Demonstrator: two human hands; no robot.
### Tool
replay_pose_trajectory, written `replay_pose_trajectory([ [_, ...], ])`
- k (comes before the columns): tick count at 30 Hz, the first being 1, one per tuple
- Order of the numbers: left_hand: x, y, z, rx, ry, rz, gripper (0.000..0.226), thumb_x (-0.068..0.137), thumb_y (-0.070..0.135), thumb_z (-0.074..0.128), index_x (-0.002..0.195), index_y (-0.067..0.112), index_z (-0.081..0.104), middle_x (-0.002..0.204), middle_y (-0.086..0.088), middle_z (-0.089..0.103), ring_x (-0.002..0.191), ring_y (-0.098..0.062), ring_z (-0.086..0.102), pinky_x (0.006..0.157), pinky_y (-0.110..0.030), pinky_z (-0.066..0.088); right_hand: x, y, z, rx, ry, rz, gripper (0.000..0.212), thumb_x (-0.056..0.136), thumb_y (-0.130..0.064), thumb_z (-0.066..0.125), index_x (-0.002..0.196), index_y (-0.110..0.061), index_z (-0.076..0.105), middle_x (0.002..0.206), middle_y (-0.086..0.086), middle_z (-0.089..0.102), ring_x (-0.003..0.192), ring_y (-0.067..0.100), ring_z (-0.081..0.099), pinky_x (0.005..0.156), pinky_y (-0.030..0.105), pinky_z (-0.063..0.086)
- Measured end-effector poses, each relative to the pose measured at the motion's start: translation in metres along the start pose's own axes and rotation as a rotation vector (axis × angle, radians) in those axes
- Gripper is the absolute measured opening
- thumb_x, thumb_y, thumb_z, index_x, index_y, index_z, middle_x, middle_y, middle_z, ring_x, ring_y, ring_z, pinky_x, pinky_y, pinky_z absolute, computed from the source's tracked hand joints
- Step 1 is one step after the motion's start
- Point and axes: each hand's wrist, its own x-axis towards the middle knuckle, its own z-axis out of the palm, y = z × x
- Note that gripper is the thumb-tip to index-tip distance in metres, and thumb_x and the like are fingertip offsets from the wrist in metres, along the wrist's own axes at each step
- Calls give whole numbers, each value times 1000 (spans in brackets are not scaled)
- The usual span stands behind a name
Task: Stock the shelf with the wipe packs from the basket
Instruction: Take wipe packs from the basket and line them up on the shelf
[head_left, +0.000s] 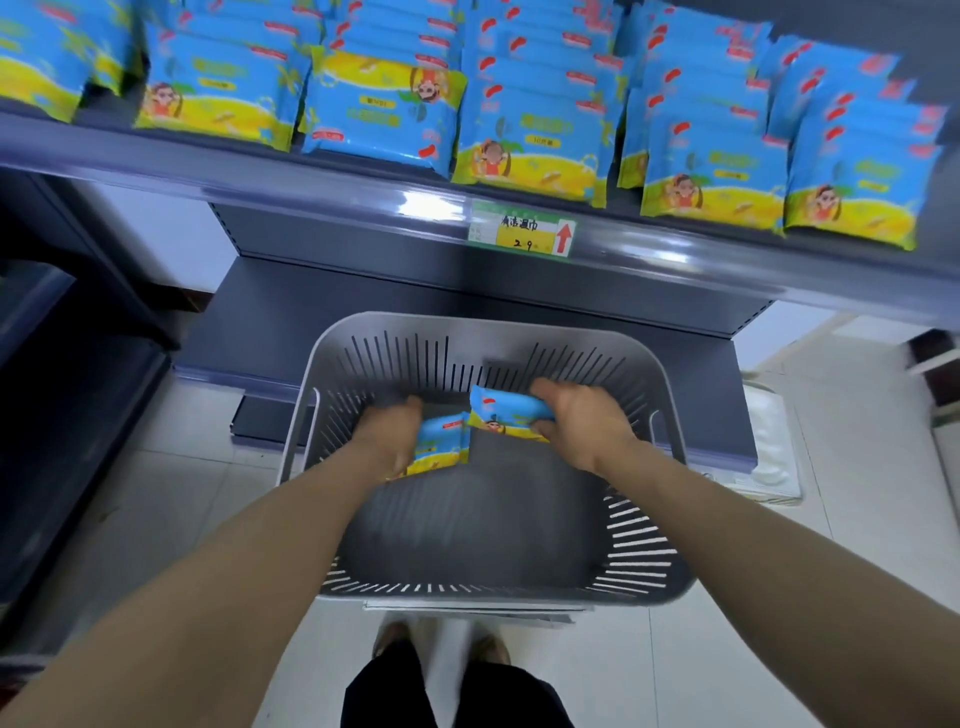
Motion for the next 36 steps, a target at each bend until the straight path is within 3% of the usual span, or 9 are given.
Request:
replay_pose_trajectory([
  [3, -20, 0, -35, 95, -12, 38, 35, 78, 10, 61, 112, 12, 55, 112, -9, 63, 103, -28, 62, 83, -33, 48, -9, -8, -26, -10, 94, -84, 33, 89, -30, 53, 120, -19, 47, 111, 4, 62, 102, 28, 59, 83, 33, 39],
  [7, -57, -13, -99, 137, 67, 47, 37, 84, 16, 56, 120, 11, 51, 118, -10, 60, 107, -29, 58, 84, -35, 46, -19, -26, -82, -66, 303, -233, 40, 93, -30, 49, 131, -22, 44, 106, 3, 62, 100, 29, 58, 86, 37, 36],
  [14, -120, -62, -212, 91, 311, -39, 34, 86, 26, 57, 115, 11, 49, 121, -10, 57, 110, -29, 55, 88, -36, 42, -2, -66, -197, -78, 685, -364, 41, 83, -20, 66, 122, -10, 58, 88, 12, 66, 84, 32, 62, 79, 40, 41],
  [22, -142, -156, -281, 122, 522, -125, 30, 84, 26, 59, 109, 11, 52, 116, -7, 58, 106, -29, 54, 88, -33, 36, 63, -109, -241, -133, 651, -282, 40, 89, -29, 58, 127, -20, 50, 105, 7, 66, 103, 28, 54, 92, 36, 25],
  [28, -120, -251, -309, 189, 541, -157, 30, 85, 25, 57, 113, 16, 52, 118, -5, 60, 109, -27, 54, 91, -32, 32, 120, -155, -246, -176, 533, -201, 43, 89, -34, 56, 129, -26, 46, 114, 4, 65, 115, 25, 48, 94, 34, 17],
  [36, -73, -362, -324, 266, 490, -166, 29, 85, 24, 57, 112, 17, 52, 114, 1, 60, 105, -21, 57, 94, -33, 27, 195, -235, -245, -83, 313, -155, 46, 88, -38, 58, 132, -31, 43, 119, 14, 59, 123, 30, 41, 101, 38, 22],
])
